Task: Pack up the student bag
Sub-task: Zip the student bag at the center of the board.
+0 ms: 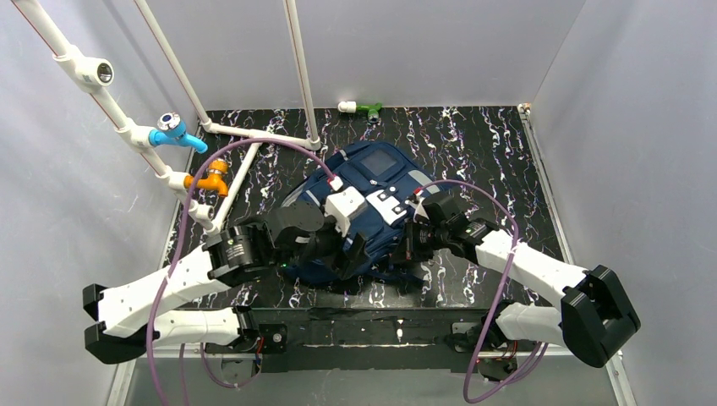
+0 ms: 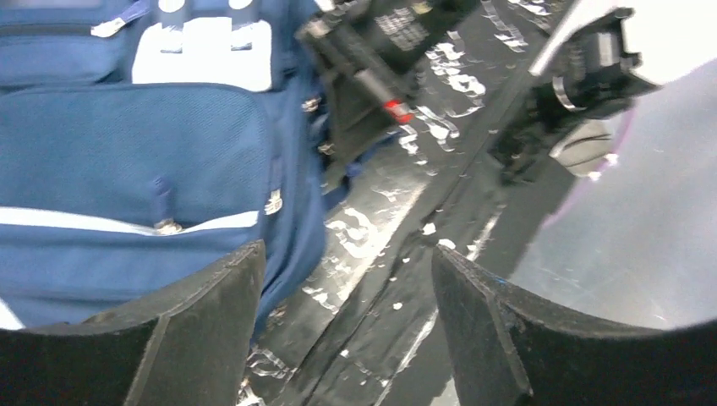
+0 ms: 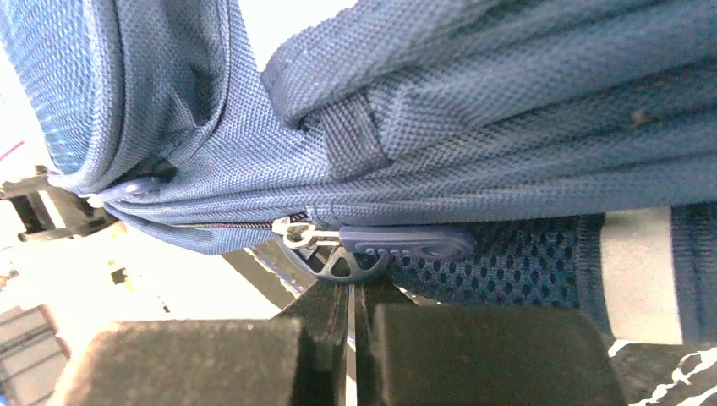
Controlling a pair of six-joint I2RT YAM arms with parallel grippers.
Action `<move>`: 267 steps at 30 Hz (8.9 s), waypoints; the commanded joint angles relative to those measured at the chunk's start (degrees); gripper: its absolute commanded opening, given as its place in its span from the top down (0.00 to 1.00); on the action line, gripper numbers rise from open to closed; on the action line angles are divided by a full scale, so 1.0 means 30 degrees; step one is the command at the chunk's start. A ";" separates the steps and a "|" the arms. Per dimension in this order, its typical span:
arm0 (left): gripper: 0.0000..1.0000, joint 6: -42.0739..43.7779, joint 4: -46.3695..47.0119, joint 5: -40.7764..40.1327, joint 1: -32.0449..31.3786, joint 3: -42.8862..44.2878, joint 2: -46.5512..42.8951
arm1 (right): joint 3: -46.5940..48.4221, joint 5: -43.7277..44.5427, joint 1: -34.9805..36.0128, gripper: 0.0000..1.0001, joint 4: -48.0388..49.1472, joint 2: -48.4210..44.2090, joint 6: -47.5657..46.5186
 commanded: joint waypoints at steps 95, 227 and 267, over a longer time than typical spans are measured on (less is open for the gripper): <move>1.00 -0.8298 0.2191 -0.6677 -0.2011 -0.7213 0.3720 | -0.0807 0.3937 -1.2905 0.99 0.2165 0.1392 -0.1729; 0.46 -0.8748 0.7521 0.5856 -0.0129 0.2104 1.4236 | 0.2660 1.2243 -0.7016 0.99 -0.8328 -1.1405 0.1887; 1.00 -0.4237 0.3682 -0.1898 0.5982 -0.1339 1.0557 | 0.4373 1.7627 -0.7016 0.99 -1.1382 -0.9930 0.1020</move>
